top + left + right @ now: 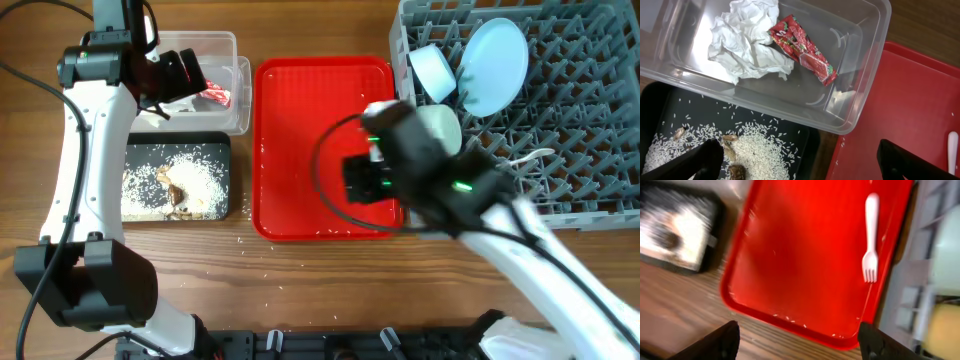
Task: Sort waste into correct bins and load items into the dishwasher rack
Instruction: 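Pick the white fork from the red tray and lay it in the rack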
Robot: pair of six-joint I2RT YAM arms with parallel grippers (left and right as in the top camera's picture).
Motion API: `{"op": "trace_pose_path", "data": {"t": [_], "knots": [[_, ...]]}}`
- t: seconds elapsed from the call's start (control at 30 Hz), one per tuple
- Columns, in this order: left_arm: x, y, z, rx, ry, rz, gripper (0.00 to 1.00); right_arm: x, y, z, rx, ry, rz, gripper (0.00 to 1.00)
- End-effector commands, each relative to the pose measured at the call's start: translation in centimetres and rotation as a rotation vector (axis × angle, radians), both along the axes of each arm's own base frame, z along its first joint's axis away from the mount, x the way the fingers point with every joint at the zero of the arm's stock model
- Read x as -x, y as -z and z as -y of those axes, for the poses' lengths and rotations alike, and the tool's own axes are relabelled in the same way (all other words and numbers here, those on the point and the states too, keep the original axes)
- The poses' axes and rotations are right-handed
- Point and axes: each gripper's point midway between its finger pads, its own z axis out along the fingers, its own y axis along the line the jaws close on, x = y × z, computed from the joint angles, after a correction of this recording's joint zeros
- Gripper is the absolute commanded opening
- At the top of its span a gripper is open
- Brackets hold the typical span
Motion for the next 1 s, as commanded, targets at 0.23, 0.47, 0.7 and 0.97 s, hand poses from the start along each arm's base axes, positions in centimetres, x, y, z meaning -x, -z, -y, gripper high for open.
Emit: {"op": "trace_pose_path", "data": {"t": [0.23,0.47,0.7,0.97], "knots": [[-0.2,-1.5,-0.2,-0.014,-0.003,0.042,1.00,-10.7,16.5,3.5,0.246,0.245,-0.134,0.71],[-0.2,-1.5,-0.2,-0.014,-0.003,0.042,1.00,-14.0,19.7,5.8,0.211,0.207,-0.137,0.61],[-0.2,-1.5,-0.2,-0.014,-0.003,0.042,1.00,-13.0,21.5,3.9,0.128,0.147,-0.217,0.37],[-0.2,-1.5,-0.2,-0.014,-0.003,0.042,1.00,-11.4,22.5,4.3,0.145,0.163,-0.299,0.04]]}}
